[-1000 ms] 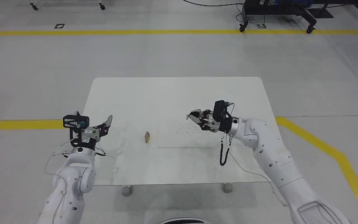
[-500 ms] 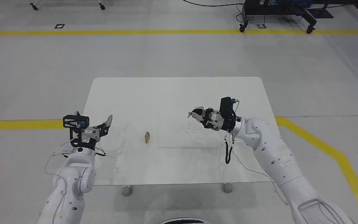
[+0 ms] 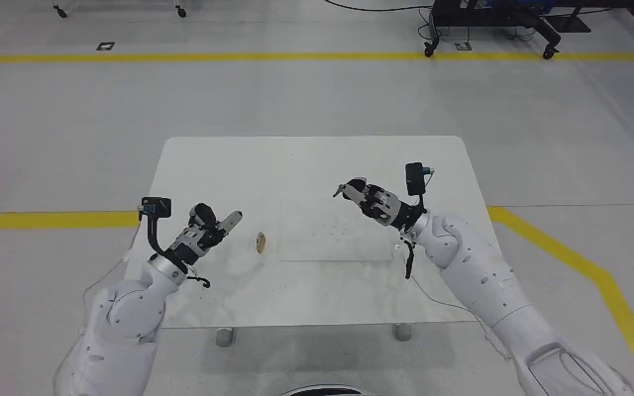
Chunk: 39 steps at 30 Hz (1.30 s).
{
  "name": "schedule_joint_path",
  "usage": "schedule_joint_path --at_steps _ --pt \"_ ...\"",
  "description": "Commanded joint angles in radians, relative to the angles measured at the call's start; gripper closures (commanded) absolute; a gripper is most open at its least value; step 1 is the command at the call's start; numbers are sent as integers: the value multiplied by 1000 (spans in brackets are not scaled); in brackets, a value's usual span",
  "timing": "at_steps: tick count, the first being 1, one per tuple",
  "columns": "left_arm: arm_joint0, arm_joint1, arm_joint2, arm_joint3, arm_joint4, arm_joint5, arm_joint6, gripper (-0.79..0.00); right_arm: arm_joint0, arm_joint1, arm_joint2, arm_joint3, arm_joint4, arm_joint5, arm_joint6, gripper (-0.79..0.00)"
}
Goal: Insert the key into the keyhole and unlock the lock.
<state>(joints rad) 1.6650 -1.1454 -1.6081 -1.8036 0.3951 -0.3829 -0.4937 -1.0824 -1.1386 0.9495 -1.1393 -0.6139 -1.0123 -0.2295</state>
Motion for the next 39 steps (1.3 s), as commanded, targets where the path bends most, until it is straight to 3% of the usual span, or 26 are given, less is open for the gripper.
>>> schedule_joint_path --at_steps 1,10,14,18,20,22,24,29,32,34,39 --pt "0 0 -1 -1 -12 4 0 -785 -1 0 2 0 -17 0 0 0" --pt "18 -1 7 3 8 2 34 -785 -1 0 2 0 -17 0 0 0" --pt "6 -6 79 41 -239 -62 -69 -785 -17 -9 -23 -14 72 0 17 0" --pt "-86 -10 141 126 -574 -90 -226 -785 0 -30 -109 -27 245 0 62 0" --pt "-134 -13 167 176 -655 -101 -264 -785 22 -41 -157 -8 346 0 105 0" --pt "-182 -17 190 217 -644 -116 -255 -742 46 -52 -197 7 450 0 147 0" --pt "-216 -22 220 250 -657 -137 -248 -631 65 -62 -227 19 544 0 196 0" --pt "-270 -31 274 319 -716 -164 -271 -533 102 -85 -292 61 745 0 384 0" --pt "-273 -31 285 321 -686 -199 -273 -474 125 -104 -323 105 860 0 493 0" --pt "-271 -31 288 315 -680 -212 -274 -382 144 -118 -328 144 902 0 531 0" --pt "-260 -28 290 300 -625 -227 -259 -363 158 -147 -321 197 947 0 585 0"
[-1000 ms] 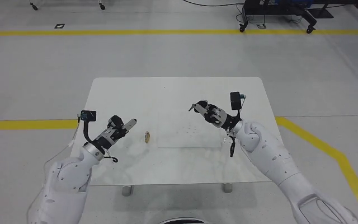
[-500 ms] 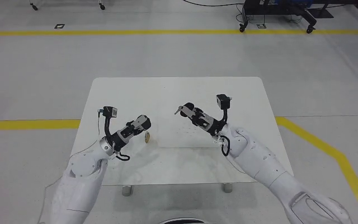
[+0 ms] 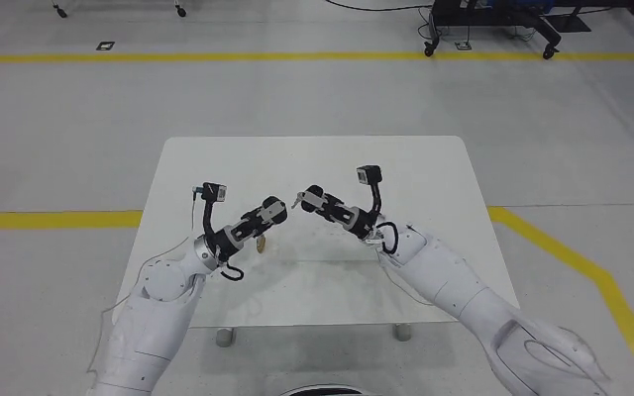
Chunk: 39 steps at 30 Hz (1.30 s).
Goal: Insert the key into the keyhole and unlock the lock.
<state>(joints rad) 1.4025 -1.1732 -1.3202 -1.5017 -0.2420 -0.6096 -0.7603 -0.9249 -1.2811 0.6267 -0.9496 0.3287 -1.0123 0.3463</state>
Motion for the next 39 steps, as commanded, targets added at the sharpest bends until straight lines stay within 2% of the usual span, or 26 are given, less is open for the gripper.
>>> schedule_joint_path --at_steps 1,8,9,12,15,29,31,32,39 --pt "4 0 6 -3 17 1 14 -360 1 -9 6 13 9 0 18 0" --pt "5 0 28 -15 76 -6 43 -268 -3 -38 35 46 25 0 67 0" --pt "6 0 30 -15 77 -5 46 -234 -4 -42 39 49 25 0 73 0" --pt "7 1 31 -17 85 -3 55 -62 -5 -53 51 58 23 0 89 0" --pt "8 2 29 -19 85 1 62 0 -8 -63 65 66 20 0 103 0" --pt "14 8 17 -28 93 14 105 0 -40 -87 156 53 8 0 181 0" --pt "16 8 17 -29 92 12 108 -256 -46 -89 170 49 4 0 189 0" --pt "16 9 18 -30 94 10 107 -286 -49 -91 177 46 3 0 194 0" --pt "19 10 21 -33 104 -1 120 -320 -68 -100 212 32 -1 0 236 0"
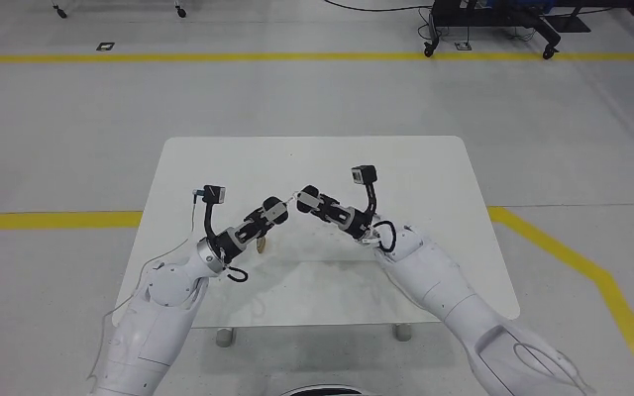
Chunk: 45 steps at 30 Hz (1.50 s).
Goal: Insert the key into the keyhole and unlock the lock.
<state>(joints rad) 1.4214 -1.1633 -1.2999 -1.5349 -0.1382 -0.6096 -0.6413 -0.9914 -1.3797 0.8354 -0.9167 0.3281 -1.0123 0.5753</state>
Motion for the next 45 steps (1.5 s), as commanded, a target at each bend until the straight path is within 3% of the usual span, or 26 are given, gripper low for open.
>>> schedule_joint_path --at_steps 1,9,20,28,29,30,33,38,45 --pt "0 0 0 0 0 -3 4 -323 -4 -3 7 -3 1 0 14 0" --pt "0 2 2 1 1 -8 12 -274 -8 -20 17 20 31 0 77 0" --pt "-3 3 16 3 29 0 34 -6 5 -46 35 47 66 0 147 0" --pt "-2 4 9 2 31 12 58 0 -8 -54 67 28 85 0 195 0" --pt "-3 5 7 2 27 14 57 0 -11 -54 73 26 91 0 206 -163" --pt "-3 6 4 3 21 15 54 0 -13 -53 81 23 96 0 217 -274" --pt "-2 8 -3 2 -1 12 39 0 -22 -45 116 7 86 0 232 -345" --pt "-3 14 -15 6 -75 4 -30 0 -57 -19 166 -45 36 0 232 -413" --pt "-44 29 -8 27 -66 70 -226 0 -51 11 102 -47 -5 57 289 -366"
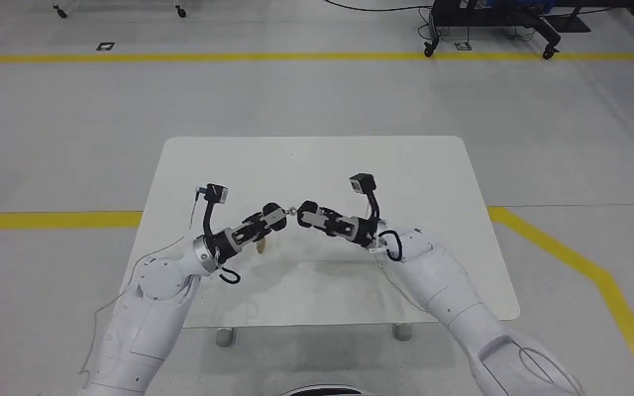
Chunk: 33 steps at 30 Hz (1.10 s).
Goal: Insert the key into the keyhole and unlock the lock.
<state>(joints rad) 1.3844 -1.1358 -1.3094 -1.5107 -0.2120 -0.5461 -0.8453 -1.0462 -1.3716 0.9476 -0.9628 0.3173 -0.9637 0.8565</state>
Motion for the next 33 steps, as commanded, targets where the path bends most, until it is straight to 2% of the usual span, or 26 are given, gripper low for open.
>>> schedule_joint_path --at_steps 1,11,19,20,22,23,33 --pt "-10 3 2 4 17 4 -26 0 7 6 -20 -4 14 11 11 -354" --pt "-17 4 43 -2 99 11 -10 0 29 41 -96 2 48 -9 -9 -185" --pt "-18 8 42 -2 122 8 23 0 43 62 -144 1 79 -20 -20 -163" --pt "-17 8 43 -1 124 9 25 0 45 65 -150 -1 81 -20 -20 -135" --pt "-17 9 46 -2 134 11 29 0 49 70 -161 -2 89 -21 -21 -22" --pt "-17 9 49 -3 139 11 32 0 51 72 -166 -2 92 -23 -23 0" --pt "-20 14 52 -3 131 9 37 0 64 92 -215 7 108 -34 -34 0"
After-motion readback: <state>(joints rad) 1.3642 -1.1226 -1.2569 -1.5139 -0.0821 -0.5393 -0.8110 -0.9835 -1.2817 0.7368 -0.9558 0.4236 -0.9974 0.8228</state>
